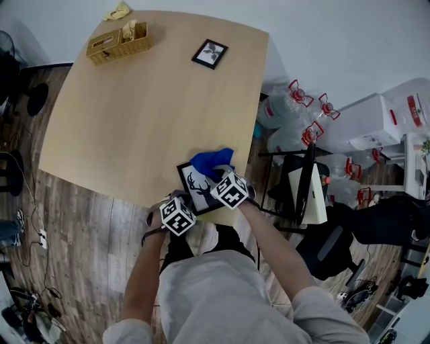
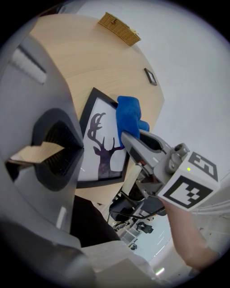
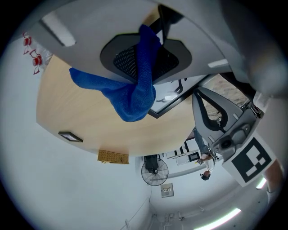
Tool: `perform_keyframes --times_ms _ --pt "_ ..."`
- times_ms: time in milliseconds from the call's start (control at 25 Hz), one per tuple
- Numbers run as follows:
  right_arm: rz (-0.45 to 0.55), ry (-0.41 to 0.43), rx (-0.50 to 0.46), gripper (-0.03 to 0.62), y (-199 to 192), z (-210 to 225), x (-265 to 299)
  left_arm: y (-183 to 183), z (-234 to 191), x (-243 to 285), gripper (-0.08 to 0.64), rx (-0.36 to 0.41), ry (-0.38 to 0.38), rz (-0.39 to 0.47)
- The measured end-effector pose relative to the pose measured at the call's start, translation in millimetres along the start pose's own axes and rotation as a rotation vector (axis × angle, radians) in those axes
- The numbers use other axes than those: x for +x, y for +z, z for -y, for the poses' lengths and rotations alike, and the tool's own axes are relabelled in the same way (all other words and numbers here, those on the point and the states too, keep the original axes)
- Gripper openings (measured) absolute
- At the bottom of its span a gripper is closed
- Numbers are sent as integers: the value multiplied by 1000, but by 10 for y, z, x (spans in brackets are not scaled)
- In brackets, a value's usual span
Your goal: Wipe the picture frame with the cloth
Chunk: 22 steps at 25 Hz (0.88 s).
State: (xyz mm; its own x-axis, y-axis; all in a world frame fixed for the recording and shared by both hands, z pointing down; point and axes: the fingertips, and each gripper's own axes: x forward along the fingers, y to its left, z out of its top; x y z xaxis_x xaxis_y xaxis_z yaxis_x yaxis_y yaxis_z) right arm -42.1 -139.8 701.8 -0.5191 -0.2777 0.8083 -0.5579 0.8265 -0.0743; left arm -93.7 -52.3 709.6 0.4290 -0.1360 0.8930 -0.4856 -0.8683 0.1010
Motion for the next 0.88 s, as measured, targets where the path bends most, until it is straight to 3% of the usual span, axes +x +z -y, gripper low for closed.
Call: perform_keyframes --times_ms 880 --pt "-25 51 -59 64 -468 -424 -279 7 -2 -4 52 -1 5 -2"
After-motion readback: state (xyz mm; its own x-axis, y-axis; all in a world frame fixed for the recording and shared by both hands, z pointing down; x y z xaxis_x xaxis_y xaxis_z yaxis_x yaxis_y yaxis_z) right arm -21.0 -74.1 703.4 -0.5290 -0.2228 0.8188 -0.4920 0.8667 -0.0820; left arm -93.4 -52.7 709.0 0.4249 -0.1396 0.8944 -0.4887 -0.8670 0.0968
